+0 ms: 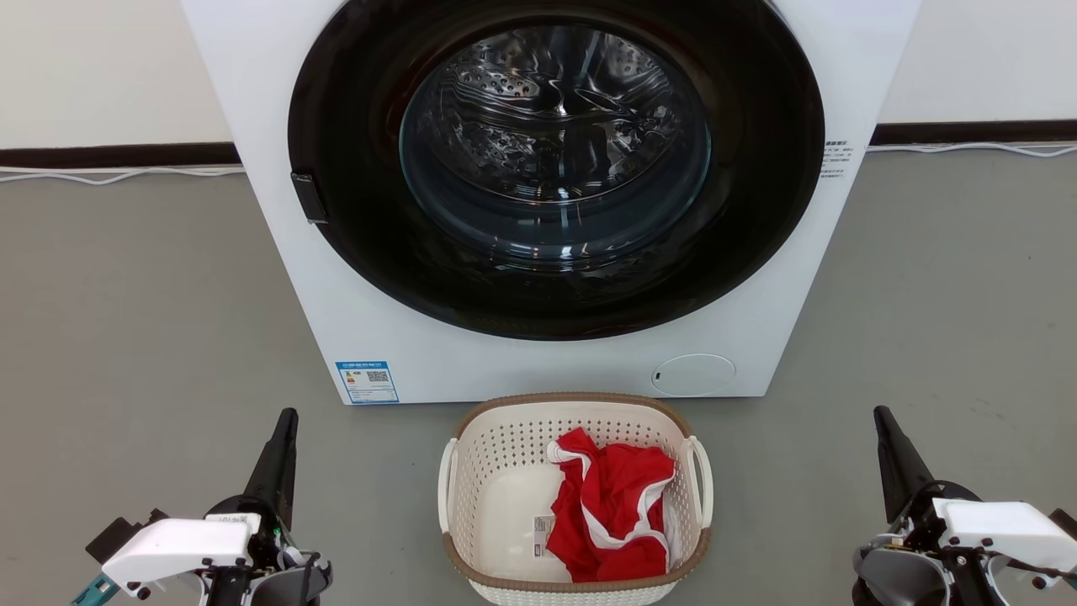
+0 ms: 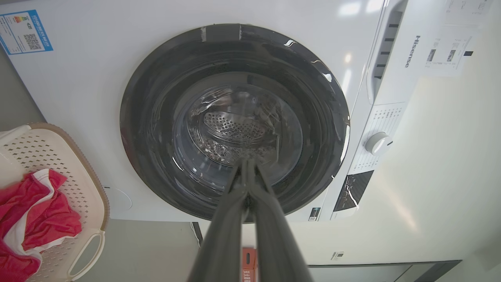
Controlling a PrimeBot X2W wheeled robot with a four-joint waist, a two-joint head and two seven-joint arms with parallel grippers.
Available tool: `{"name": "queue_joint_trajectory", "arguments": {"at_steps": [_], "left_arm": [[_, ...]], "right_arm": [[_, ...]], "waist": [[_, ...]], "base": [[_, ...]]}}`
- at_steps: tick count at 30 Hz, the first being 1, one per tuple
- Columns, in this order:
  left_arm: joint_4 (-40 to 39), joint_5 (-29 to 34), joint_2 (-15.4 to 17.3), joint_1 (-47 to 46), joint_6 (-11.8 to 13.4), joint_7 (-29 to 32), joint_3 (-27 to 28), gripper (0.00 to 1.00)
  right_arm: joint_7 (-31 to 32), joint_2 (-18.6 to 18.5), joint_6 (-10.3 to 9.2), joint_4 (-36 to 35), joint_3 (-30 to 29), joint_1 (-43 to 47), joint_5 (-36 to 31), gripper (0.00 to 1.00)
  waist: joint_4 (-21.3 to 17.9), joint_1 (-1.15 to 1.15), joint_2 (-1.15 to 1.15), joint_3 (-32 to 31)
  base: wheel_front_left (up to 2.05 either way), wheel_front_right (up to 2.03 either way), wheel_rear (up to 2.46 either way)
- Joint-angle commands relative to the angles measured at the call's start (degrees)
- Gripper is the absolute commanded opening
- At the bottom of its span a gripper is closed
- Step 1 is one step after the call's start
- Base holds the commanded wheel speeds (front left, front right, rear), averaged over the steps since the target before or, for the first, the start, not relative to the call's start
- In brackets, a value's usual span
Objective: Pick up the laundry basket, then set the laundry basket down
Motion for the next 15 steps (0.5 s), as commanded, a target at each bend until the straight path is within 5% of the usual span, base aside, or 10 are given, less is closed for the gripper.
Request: {"name": "queue_joint_trajectory", "arguments": {"at_steps": [1, 6, 7, 15], "left_arm": [[-1.7, 0.0, 0.8, -0.9, -0.4, 0.3, 1.7, 0.00], [-1.7, 0.0, 0.8, -0.9, -0.4, 0.3, 1.7, 0.00], [0.0, 0.0, 0.0, 0.0, 0.0, 0.0, 0.0, 1.00], [0.3, -0.1, -0.1, 0.8, 0.0, -1.1, -0.6, 1.00]], "right_arm": [[0.4, -0.2, 0.41, -1.8, 1.1, -1.3, 0.4, 0.00], [0.4, -0.2, 0.41, -1.8, 1.1, -1.3, 0.4, 0.00], [0.0, 0.0, 0.00, 0.0, 0.0, 0.0, 0.0, 1.00], [-1.0, 0.1, 0.00, 0.1, 1.2, 0.7, -0.3, 1.00]], "waist": [[0.0, 0.00, 0.00, 0.0], [0.0, 0.00, 0.00, 0.0], [0.0, 0.00, 0.00, 0.0], [0.0, 0.12, 0.00, -0.1]], "base": [[0.00, 0.00, 0.00], [0.00, 0.00, 0.00], [0.00, 0.00, 0.00], [0.00, 0.00, 0.00]]}}
